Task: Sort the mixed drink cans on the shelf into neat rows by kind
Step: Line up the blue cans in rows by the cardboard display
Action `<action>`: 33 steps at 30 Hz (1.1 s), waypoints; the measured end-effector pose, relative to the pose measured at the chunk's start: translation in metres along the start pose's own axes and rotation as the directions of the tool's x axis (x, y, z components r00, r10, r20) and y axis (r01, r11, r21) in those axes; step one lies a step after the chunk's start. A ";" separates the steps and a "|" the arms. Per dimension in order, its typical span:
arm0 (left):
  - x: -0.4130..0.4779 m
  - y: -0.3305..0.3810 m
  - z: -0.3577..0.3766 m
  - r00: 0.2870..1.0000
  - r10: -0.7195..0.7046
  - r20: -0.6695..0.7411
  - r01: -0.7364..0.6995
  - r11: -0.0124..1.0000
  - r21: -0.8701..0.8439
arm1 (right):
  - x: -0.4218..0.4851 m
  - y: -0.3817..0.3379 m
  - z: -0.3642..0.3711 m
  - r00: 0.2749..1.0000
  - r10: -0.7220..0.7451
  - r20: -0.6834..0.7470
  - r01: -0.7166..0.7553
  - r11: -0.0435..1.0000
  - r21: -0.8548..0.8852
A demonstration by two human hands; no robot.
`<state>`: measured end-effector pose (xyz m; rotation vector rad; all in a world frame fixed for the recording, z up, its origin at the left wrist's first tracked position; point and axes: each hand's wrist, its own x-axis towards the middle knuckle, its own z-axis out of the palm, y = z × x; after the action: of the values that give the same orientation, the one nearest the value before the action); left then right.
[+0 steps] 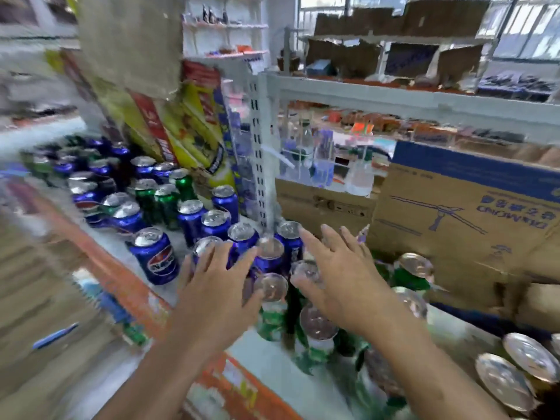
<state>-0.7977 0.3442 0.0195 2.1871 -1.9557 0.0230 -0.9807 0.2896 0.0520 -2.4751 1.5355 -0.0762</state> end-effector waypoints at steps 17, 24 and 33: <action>0.003 -0.296 -0.023 0.987 -0.116 -0.107 0.128 0.985 0.115 | 0.156 -0.263 0.057 0.978 -0.208 -0.020 0.209 0.975 0.075; 0.036 -0.369 -0.040 0.972 -0.215 -0.099 0.220 0.974 0.047 | 0.226 -0.312 0.062 0.961 -0.266 -0.073 0.270 0.962 0.046; 0.139 -0.446 -0.047 0.967 -0.246 -0.064 0.250 0.966 0.068 | 0.355 -0.352 0.051 0.964 -0.262 -0.046 0.265 0.959 0.102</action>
<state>-0.3357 0.2594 0.0222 2.4372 -1.6645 0.1189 -0.5038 0.1318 0.0530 -2.5864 1.1695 -0.2372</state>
